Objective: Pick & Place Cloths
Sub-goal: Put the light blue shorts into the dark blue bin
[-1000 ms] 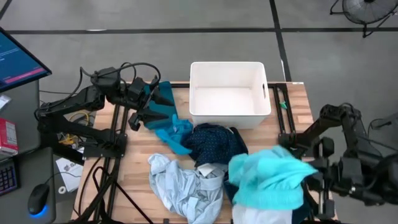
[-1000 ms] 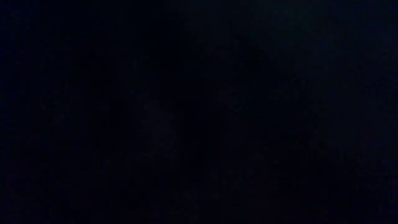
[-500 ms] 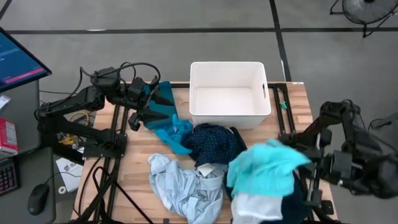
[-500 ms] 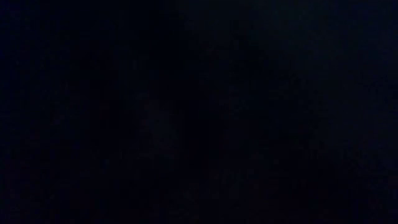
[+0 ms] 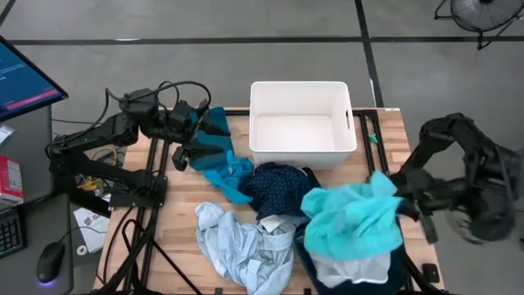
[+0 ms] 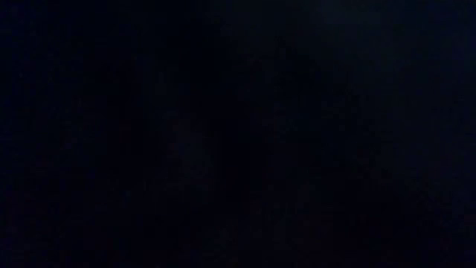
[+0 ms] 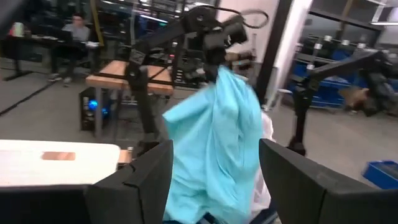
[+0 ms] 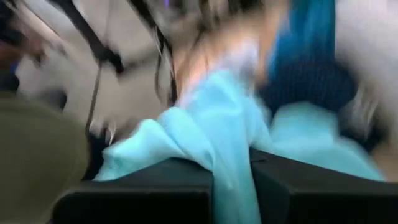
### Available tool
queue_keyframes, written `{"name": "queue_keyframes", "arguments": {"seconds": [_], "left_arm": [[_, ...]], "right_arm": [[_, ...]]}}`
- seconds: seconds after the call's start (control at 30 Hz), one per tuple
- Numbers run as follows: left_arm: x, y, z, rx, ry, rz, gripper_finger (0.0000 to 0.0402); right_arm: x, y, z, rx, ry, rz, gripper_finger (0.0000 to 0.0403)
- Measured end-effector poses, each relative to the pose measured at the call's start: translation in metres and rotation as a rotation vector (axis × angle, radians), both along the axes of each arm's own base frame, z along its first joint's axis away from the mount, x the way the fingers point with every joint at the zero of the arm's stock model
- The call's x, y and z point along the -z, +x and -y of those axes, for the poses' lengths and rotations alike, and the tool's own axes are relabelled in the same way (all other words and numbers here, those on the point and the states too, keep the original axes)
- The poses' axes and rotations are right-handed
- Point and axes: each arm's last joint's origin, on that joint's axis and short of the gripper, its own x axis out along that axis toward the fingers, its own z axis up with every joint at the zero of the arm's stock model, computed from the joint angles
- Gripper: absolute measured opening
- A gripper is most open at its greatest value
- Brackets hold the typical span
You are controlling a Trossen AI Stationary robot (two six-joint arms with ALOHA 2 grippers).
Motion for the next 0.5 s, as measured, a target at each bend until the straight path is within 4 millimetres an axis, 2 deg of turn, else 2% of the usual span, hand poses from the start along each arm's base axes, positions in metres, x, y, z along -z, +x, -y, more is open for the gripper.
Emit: {"name": "queue_keyframes", "arguments": {"seconds": [0.07,0.13,0.27,0.37,0.5], "left_arm": [[0.0,0.0,-0.001,-0.022,-0.003,0.0,0.0218],[0.0,0.0,-0.001,-0.042,-0.003,0.0,0.0218],[0.0,0.0,-0.002,-0.062,-0.004,0.0,0.0218],[0.0,0.0,-0.002,-0.066,-0.004,0.001,0.0218],[0.0,0.0,-0.002,-0.068,-0.004,0.001,0.0218]], "right_arm": [[0.007,0.008,-0.004,-0.054,0.013,-0.102,0.0],[0.008,0.016,-0.014,-0.073,0.058,-0.109,0.0],[0.016,0.016,-0.019,-0.021,0.063,-0.186,0.0],[0.035,0.018,-0.031,-0.013,0.001,-0.304,0.0],[0.067,0.041,-0.047,0.033,-0.121,-0.378,0.0]]}}
